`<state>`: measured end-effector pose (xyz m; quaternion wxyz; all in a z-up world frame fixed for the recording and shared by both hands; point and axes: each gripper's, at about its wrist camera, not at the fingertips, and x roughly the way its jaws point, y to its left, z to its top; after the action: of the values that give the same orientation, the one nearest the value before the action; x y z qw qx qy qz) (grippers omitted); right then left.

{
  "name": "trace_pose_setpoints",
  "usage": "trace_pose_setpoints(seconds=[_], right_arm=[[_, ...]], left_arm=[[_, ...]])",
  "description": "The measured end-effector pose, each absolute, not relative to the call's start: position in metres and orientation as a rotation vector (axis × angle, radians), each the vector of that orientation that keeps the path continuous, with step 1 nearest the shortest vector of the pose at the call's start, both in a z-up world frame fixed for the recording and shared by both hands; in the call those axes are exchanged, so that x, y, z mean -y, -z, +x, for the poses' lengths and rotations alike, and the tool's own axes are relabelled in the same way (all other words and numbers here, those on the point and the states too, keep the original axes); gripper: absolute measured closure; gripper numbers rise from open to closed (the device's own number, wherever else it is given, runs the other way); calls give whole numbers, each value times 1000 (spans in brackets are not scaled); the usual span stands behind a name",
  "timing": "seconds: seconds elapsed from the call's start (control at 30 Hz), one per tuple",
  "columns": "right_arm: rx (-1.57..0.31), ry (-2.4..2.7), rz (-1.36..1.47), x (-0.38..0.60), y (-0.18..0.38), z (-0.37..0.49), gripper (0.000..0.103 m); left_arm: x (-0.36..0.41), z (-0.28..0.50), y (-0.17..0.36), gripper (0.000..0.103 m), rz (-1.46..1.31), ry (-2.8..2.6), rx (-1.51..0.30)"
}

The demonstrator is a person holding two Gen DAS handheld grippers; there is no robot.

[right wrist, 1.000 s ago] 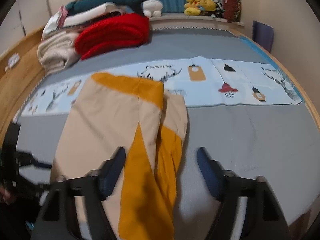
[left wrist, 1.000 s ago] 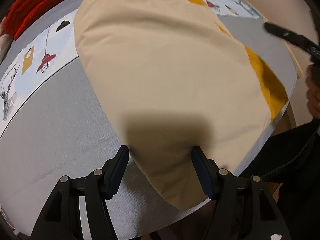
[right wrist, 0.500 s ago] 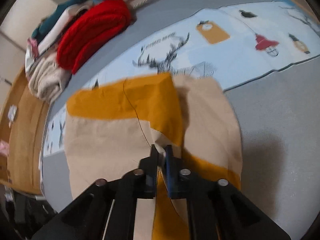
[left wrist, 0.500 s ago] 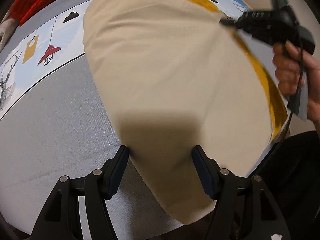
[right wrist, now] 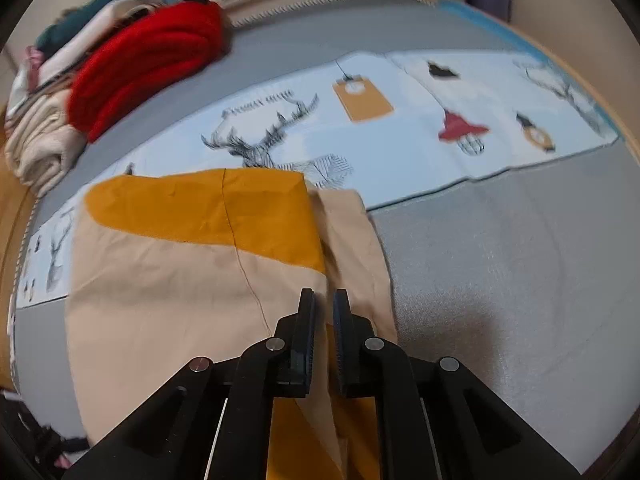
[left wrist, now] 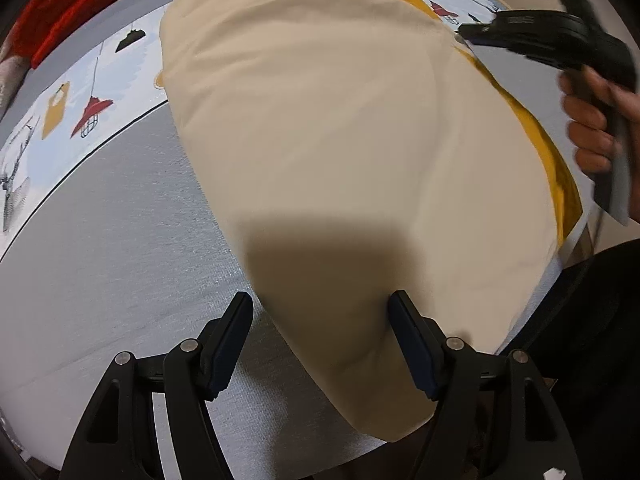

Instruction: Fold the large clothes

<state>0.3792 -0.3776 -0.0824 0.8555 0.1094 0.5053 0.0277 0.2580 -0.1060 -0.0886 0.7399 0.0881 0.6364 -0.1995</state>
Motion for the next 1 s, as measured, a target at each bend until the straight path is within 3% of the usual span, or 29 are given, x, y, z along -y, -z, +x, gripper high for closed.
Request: trace_pose_setpoints(seconds=[0.13, 0.23, 0.33, 0.47, 0.63, 0.9, 0.97, 1.0], right_arm=[[-1019, -180, 108, 364, 60, 343, 70], [-1078, -285, 9, 352, 67, 317, 69], [-1281, -250, -178, 344, 113, 305, 69], [-1287, -236, -48, 370, 110, 306, 64], [-1300, -187, 128, 398, 114, 316, 38], [-1411, -239, 393, 405, 151, 342, 36], [-1408, -238, 397, 402, 152, 344, 38], [-1404, -241, 403, 400, 152, 346, 46]], left_arm=[[106, 254, 87, 34, 197, 427, -1391], [107, 252, 85, 34, 200, 416, -1387], [109, 248, 85, 35, 191, 418, -1391], [99, 264, 79, 38, 81, 445, -1396], [65, 299, 77, 37, -190, 400, -1382], [29, 357, 143, 27, -630, 364, -1477], [28, 368, 156, 25, -698, 382, -1473], [28, 372, 162, 25, -725, 393, -1467]])
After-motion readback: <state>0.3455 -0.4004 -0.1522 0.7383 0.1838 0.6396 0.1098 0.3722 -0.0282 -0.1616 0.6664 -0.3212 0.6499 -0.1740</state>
